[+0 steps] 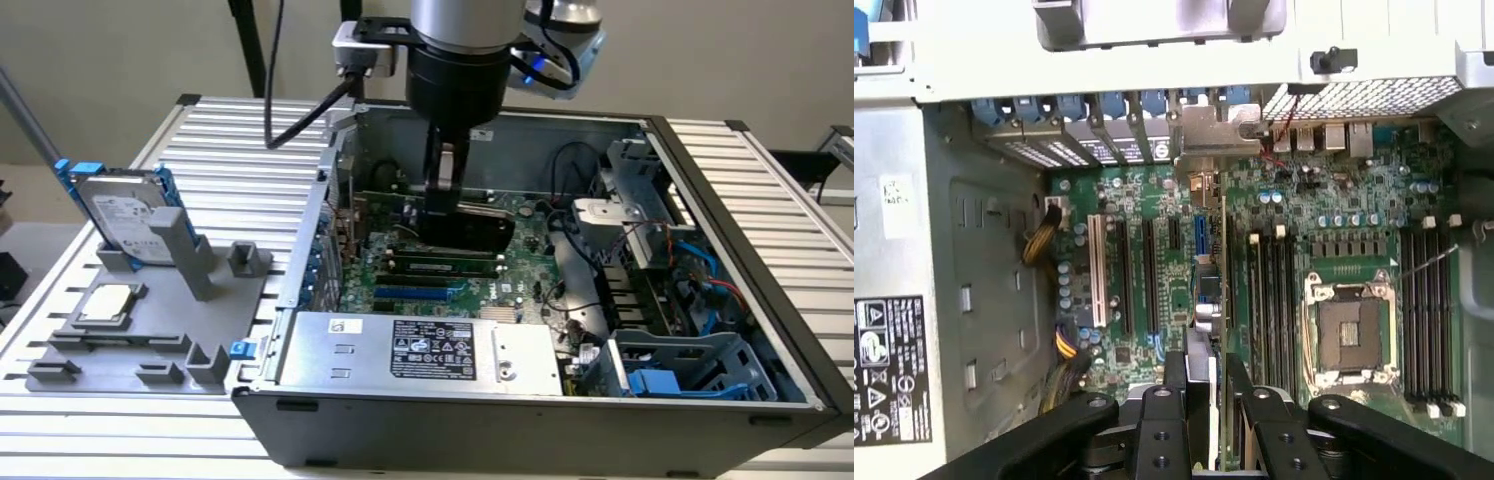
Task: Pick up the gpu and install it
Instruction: 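Insert the gpu into the slot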
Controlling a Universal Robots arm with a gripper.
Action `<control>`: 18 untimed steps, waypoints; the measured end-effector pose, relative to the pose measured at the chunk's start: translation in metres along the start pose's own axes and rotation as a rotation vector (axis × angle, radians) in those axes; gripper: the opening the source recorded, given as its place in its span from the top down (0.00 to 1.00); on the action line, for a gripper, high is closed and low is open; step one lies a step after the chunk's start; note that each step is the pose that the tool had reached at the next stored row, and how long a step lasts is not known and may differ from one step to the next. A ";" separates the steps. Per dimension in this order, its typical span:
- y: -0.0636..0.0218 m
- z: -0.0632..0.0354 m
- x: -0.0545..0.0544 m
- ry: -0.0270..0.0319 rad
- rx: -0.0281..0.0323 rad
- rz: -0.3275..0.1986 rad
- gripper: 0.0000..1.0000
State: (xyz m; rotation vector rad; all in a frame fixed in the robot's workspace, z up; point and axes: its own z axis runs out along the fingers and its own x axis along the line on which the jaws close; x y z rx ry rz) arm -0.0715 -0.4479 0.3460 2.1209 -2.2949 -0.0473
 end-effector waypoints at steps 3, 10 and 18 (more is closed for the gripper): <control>0.0047 0.0056 0.000 0.0001 0.0002 0.000 0.74; 0.0081 0.0185 0.001 0.0000 0.0004 0.000 0.74; 0.0127 0.0597 0.002 0.0000 0.0007 0.000 0.74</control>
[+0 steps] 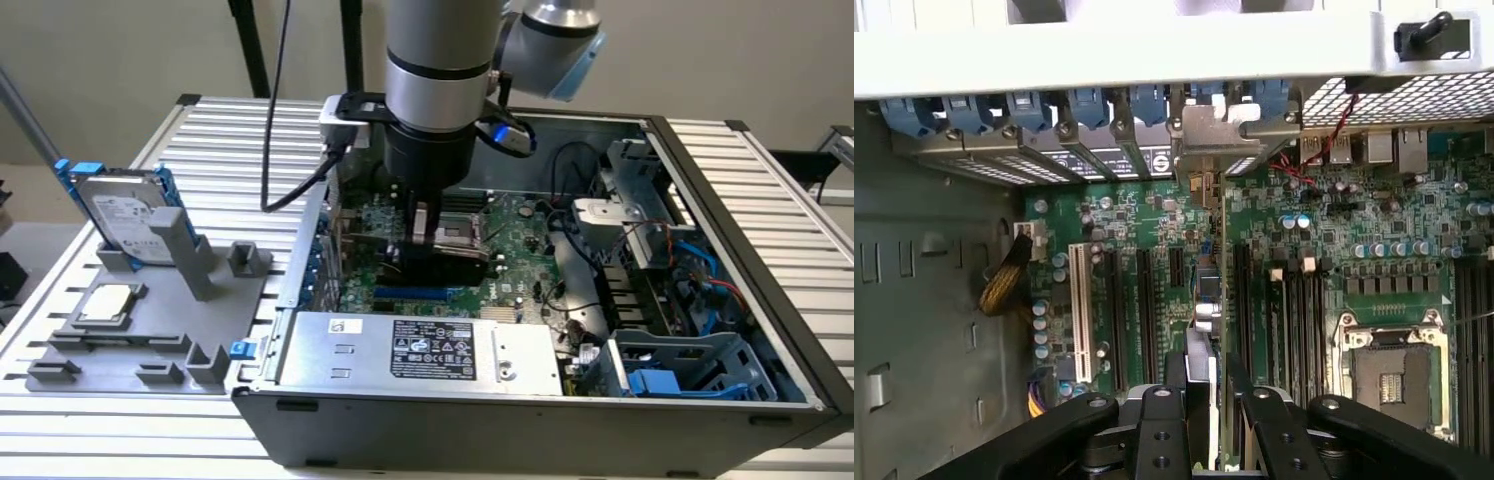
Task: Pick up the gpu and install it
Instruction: 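Insert the gpu into the slot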
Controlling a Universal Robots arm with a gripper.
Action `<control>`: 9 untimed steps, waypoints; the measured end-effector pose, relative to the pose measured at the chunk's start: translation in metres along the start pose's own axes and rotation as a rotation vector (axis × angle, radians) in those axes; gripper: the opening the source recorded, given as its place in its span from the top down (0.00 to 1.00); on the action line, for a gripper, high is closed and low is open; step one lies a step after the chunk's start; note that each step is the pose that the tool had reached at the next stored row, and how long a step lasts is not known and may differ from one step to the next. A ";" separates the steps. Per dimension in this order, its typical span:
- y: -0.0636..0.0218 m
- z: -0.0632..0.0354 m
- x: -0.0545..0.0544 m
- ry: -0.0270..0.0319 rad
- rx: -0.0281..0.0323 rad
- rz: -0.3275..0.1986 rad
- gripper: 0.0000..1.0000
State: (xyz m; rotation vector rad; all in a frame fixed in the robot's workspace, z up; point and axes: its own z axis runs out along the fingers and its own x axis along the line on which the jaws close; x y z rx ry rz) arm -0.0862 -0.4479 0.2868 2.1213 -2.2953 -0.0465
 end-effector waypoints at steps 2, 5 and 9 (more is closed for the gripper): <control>0.0010 0.0047 0.000 -0.0001 0.0007 0.000 0.74; 0.0021 0.0115 0.000 -0.0002 0.0026 0.000 0.74; 0.0035 0.0164 0.000 -0.0006 0.0063 0.000 0.74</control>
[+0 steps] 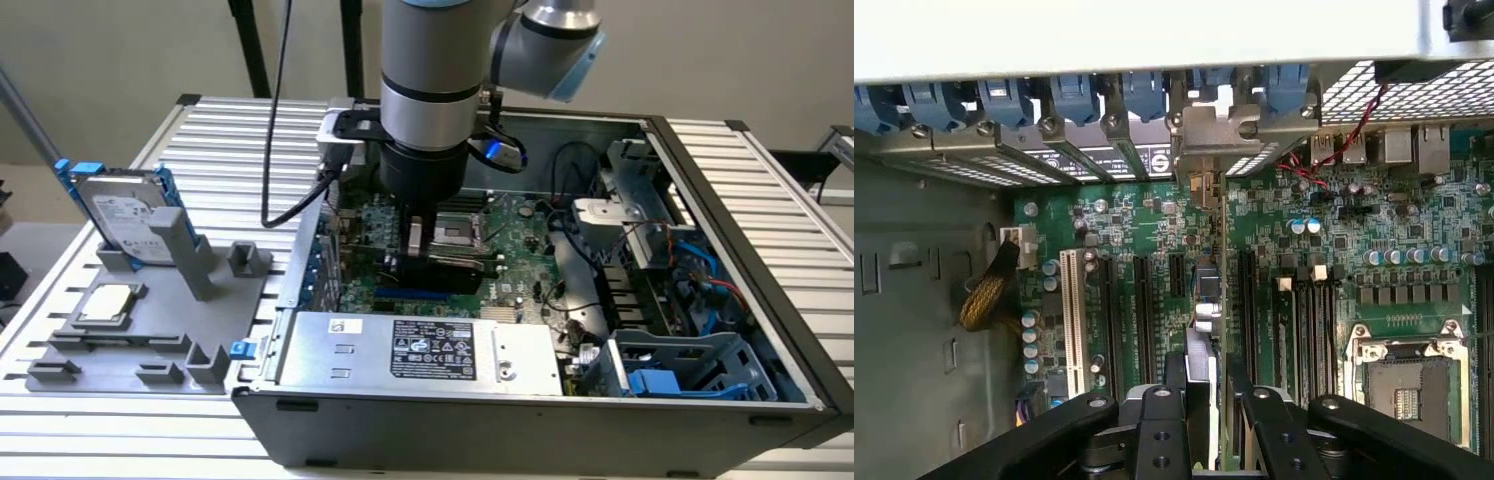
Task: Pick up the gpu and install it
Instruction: 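Insert the gpu into the slot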
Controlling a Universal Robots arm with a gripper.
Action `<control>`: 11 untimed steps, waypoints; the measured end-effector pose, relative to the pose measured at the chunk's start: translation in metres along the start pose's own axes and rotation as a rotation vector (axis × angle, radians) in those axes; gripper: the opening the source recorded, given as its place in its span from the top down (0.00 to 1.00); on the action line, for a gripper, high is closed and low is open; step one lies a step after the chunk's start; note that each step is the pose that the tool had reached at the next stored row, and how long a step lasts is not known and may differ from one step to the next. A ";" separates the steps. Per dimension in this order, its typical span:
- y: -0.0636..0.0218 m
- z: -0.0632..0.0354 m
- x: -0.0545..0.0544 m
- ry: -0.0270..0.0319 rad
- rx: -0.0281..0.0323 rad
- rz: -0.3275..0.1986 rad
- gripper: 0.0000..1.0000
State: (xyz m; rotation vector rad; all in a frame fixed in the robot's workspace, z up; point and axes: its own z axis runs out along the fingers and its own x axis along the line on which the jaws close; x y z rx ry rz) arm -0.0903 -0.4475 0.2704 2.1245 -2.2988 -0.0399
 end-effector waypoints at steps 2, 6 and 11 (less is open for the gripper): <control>0.0011 0.0003 0.000 0.0001 0.0002 0.000 0.74; 0.0021 0.0007 -0.002 -0.0001 0.0003 0.000 0.74; 0.0048 0.0009 -0.003 -0.0002 0.0028 0.000 0.74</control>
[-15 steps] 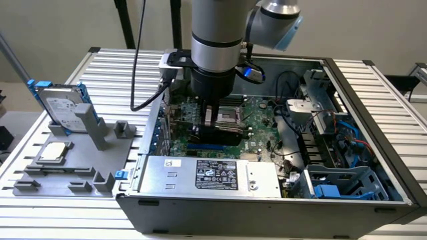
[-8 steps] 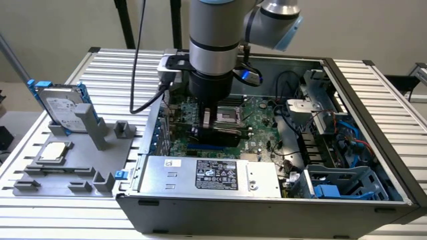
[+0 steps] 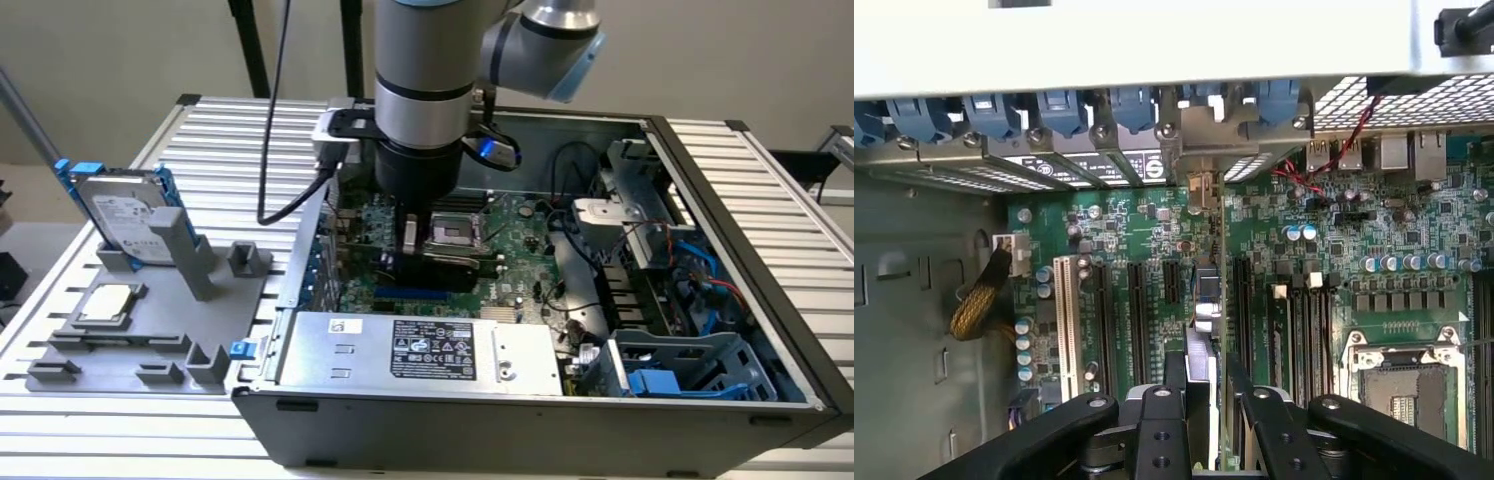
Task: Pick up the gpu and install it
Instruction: 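Insert the gpu into the slot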
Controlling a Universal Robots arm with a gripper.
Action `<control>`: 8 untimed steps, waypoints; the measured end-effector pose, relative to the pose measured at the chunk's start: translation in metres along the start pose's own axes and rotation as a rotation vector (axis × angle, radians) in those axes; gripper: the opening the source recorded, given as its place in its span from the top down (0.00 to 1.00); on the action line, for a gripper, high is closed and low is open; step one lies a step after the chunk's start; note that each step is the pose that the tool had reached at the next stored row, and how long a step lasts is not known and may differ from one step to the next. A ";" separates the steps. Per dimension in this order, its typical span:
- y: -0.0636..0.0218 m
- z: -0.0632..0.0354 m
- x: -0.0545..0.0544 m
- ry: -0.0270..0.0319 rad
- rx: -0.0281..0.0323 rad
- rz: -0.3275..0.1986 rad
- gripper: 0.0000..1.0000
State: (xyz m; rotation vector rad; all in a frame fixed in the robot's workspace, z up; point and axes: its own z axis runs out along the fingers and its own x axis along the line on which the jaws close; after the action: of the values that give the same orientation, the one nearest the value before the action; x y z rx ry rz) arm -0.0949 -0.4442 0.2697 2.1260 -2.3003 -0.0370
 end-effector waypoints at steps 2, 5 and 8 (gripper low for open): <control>0.0010 0.0003 0.000 -0.0002 0.0018 0.000 0.74; 0.0022 0.0010 0.000 -0.0004 0.0056 0.000 0.74; 0.0022 0.0014 0.000 -0.0003 0.0067 0.000 0.74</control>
State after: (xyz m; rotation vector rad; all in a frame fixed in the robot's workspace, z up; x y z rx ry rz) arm -0.0971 -0.4442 0.2684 2.1295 -2.3037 -0.0297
